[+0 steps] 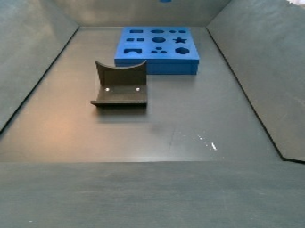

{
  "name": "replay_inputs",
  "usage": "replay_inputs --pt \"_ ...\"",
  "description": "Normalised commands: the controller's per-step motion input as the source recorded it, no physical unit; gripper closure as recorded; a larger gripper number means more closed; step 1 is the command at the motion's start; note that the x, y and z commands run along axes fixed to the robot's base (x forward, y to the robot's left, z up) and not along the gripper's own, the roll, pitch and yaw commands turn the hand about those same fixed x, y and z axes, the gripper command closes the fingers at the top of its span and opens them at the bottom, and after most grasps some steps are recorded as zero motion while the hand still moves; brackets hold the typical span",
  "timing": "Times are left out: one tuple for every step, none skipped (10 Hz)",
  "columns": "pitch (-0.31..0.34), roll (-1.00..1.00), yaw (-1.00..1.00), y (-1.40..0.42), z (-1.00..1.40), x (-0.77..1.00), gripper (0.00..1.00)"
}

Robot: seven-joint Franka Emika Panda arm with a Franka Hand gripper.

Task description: Insert the round object.

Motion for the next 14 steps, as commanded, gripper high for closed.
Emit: replay_inputs --pt "0.000 0.00 0.03 0.00 0.00 0.04 1.00" --pt "-0.244 0.09 0.29 0.34 -0.57 0.37 1.00" --pt "-0.244 0.09 0.29 0.33 -0.59 0.37 1.00" --pt "-0.224 0.09 0.24 0.31 -0.64 0.33 1.00" --pt "-0.180 0.04 0.12 0.26 -0.75 0.29 1.00" --pt "-0.169 0.02 0.02 0.28 -0.77 0.22 1.00" --pt "-0.179 0.03 0.00 0.30 -0.77 0.02 1.00" --pt "-0.166 0.03 0.00 0.21 -0.74 0.00 1.00" --pt "-0.127 0.08 0.00 0.20 -0.70 -0.01 1.00" --pt "-0.039 0.05 0.00 0.07 -0.45 0.00 1.00" --pt "0.000 0.00 0.00 0.00 -0.08 0.00 1.00" --pt "-0.083 0.00 -0.02 0.00 -0.17 -0.25 1.00" --pt "-0.147 -0.01 -0.12 -0.03 -0.24 -0.53 1.00" --pt "-0.154 -0.02 -0.19 0.00 -0.25 -0.65 1.00"
